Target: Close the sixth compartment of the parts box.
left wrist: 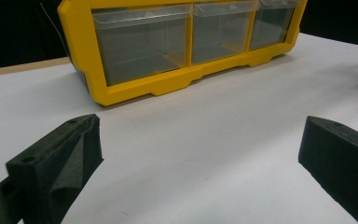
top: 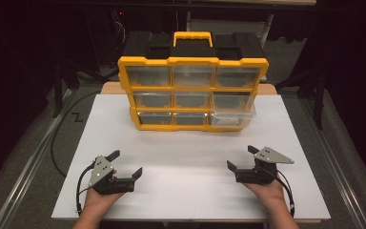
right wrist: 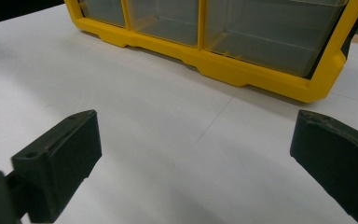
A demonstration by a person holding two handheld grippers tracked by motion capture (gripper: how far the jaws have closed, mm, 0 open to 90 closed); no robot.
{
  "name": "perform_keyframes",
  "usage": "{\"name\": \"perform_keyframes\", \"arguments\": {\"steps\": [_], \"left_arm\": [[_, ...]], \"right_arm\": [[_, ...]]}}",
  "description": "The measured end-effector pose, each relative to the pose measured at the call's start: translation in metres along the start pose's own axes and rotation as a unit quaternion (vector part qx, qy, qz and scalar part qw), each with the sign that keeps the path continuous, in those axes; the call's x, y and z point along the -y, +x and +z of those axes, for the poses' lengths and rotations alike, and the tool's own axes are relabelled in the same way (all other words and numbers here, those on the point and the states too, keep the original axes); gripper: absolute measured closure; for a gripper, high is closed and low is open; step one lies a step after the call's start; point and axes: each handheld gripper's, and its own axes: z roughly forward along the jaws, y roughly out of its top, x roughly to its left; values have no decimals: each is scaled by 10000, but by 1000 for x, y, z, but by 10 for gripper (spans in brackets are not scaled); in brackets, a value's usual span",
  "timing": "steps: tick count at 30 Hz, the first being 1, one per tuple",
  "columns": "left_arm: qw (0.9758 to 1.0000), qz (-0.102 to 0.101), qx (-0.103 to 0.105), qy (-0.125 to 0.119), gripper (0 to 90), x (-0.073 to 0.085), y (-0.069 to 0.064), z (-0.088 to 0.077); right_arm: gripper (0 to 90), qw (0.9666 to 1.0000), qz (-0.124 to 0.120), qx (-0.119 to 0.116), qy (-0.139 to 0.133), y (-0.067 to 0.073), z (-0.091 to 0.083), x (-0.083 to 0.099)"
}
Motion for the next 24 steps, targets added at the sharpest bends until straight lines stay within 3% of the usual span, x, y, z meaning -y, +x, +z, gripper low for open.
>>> {"name": "perform_keyframes", "arguments": {"steps": [16, 24], "left_arm": [[10000, 7, 27, -55, 3, -2, -1, -2], [10000, 27, 29, -52, 3, -2, 0, -3]], "right_arm": [[236, 9999, -137, -49, -28, 3, -5, 1], [467, 9997, -110, -223, -27, 5, -4, 1]]}}
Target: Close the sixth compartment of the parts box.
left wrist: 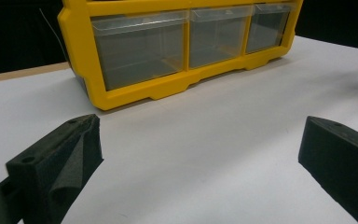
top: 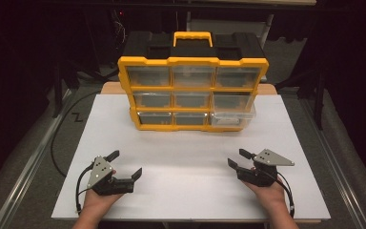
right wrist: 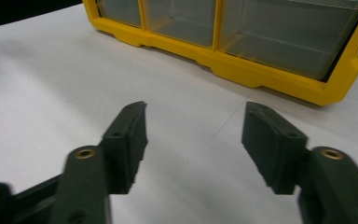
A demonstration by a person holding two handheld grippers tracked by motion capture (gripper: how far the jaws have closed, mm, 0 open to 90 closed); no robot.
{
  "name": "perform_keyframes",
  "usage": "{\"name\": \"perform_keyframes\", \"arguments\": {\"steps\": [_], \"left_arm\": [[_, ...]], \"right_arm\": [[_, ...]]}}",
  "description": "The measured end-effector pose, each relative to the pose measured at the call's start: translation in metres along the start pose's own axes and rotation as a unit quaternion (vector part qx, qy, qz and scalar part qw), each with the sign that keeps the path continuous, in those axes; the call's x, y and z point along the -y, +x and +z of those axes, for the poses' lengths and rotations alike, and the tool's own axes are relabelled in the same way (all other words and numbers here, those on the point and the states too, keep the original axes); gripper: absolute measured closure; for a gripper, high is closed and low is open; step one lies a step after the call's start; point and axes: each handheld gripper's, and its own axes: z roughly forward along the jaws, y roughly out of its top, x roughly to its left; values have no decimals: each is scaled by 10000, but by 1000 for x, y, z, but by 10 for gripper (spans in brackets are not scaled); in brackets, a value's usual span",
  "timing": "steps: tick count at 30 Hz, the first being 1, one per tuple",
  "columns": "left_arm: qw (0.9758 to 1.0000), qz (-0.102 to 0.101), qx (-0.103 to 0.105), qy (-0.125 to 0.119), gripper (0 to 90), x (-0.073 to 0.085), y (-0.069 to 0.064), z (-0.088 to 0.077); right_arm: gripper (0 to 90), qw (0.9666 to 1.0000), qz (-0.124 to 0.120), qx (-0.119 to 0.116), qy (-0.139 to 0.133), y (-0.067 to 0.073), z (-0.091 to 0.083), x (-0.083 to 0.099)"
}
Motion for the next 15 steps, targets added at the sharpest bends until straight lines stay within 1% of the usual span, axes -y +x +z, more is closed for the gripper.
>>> {"name": "perform_keyframes", "arguments": {"steps": [2, 3, 5, 7, 10, 13, 15], "left_arm": [[10000, 1, -5, 3, 3, 0, 0, 1], [10000, 7, 2, 11, 3, 0, 0, 2], [10000, -25, 7, 4, 3, 0, 0, 2], [10000, -51, 24, -8, 3, 0, -1, 3], [10000, -20, 31, 17, 3, 1, -1, 5], [10000, 11, 30, 77, 3, 2, 0, 6], [9999, 24, 42, 96, 3, 2, 0, 6]], "right_arm": [[536, 10000, -20, 11, 23, 1, 1, 1], [585, 10000, -36, 12, 19, 1, 1, 1], [663, 10000, -78, 7, -27, 2, 1, 1], [732, 10000, -48, -41, -66, 2, 1, 2], [829, 9999, -87, -64, -76, 3, 0, 2], [900, 9998, -112, -68, -124, 3, 1, 1], [900, 9997, -43, -73, -209, 1, 0, 1]]}}
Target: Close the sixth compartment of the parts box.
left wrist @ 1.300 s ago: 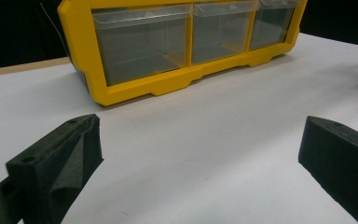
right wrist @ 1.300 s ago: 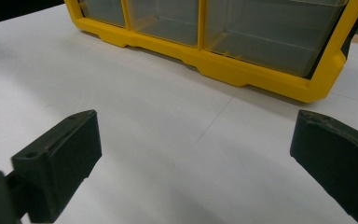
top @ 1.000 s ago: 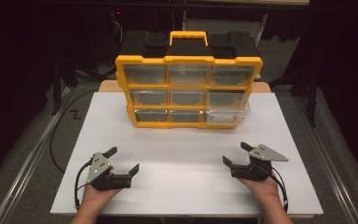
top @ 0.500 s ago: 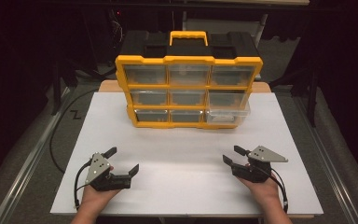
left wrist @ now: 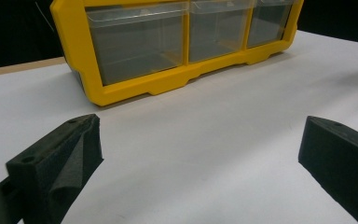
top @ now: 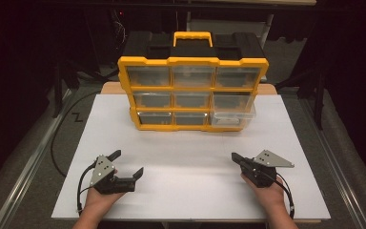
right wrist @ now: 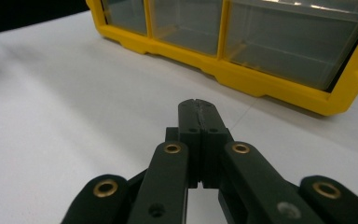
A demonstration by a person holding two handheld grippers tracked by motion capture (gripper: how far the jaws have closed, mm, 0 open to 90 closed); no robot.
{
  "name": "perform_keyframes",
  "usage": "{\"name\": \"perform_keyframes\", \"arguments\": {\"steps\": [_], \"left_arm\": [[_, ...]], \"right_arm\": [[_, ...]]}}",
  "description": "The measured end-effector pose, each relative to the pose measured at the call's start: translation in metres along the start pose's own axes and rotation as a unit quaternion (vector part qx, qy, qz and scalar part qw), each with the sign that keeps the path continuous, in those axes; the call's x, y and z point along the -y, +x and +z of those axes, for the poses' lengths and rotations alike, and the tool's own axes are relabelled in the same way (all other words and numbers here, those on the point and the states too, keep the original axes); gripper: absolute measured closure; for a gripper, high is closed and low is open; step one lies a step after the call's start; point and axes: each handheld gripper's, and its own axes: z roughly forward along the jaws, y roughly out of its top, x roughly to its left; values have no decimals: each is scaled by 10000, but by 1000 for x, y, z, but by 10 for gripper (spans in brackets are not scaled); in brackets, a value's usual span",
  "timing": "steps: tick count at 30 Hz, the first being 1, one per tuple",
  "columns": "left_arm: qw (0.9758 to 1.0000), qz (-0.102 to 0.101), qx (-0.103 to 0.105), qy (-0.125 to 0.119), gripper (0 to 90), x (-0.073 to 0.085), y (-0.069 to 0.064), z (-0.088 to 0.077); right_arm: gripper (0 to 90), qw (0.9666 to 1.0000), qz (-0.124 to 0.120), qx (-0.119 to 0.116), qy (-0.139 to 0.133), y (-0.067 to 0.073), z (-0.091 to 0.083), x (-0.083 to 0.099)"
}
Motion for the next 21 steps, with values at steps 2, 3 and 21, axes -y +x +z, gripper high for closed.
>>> {"name": "perform_keyframes", "arguments": {"steps": [2, 3, 21], "left_arm": [[10000, 11, 14, 6, 3, 0, -1, 0], [10000, 12, 24, -4, 3, 0, -1, 0], [9999, 44, 102, -84, 3, -2, -1, -3]], "right_arm": [[900, 10000, 1, 18, -4, 0, 0, 0], [900, 10000, 3, 20, 14, 0, 0, 1], [900, 9994, -141, 293, -71, 7, 4, -13]]}}
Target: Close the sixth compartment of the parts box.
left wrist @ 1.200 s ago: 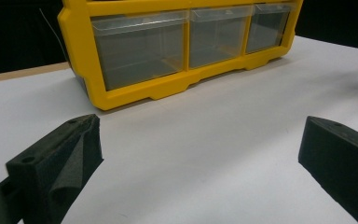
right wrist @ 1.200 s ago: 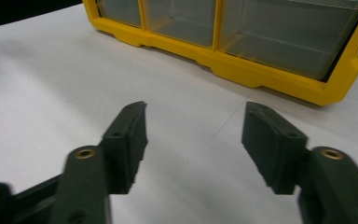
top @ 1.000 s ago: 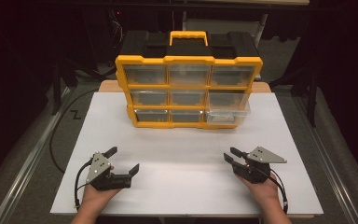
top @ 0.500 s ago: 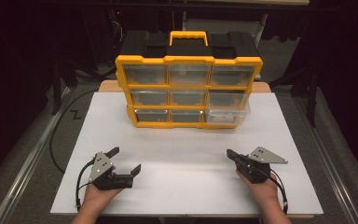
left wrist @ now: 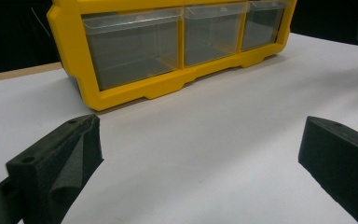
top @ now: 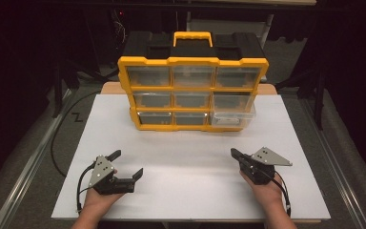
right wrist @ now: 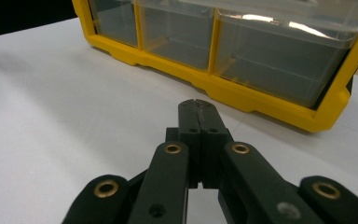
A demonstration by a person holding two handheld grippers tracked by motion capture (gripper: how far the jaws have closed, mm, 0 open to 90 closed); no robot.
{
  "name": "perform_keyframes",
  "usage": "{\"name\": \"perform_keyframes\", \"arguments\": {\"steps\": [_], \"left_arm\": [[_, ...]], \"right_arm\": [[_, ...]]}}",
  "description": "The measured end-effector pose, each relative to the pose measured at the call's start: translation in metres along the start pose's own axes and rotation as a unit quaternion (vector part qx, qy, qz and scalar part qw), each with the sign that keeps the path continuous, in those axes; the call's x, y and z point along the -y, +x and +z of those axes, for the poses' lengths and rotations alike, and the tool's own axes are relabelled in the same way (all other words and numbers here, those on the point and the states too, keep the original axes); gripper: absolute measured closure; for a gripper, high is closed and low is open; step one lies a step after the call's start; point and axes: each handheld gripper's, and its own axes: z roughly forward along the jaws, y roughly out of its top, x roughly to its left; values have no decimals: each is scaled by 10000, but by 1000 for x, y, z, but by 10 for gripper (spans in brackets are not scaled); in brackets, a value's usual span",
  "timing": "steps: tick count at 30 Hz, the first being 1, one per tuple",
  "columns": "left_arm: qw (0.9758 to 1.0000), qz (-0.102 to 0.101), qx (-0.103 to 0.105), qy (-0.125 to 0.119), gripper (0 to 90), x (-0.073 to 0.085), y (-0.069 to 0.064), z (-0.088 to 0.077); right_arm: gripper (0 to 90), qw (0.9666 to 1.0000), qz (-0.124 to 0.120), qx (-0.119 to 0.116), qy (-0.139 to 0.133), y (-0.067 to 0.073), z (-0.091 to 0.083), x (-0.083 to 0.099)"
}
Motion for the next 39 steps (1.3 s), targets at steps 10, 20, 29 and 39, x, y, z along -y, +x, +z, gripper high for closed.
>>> {"name": "perform_keyframes", "arguments": {"steps": [10, 20, 29, 39], "left_arm": [[10000, 17, 41, 17, 3, 0, -1, 2], [10000, 49, 55, 8, 3, 0, -3, 2], [10000, 35, 52, -20, 3, 0, -2, 1], [10000, 49, 59, -14, 3, 0, 0, 1]], "right_arm": [[900, 9998, 79, 106, -116, 2, 6, -21], [900, 9993, 178, 150, -292, -3, 9, -34], [900, 9990, 148, 162, -379, -5, 9, -48], [900, 9985, 84, 273, -465, -6, 9, -63]]}}
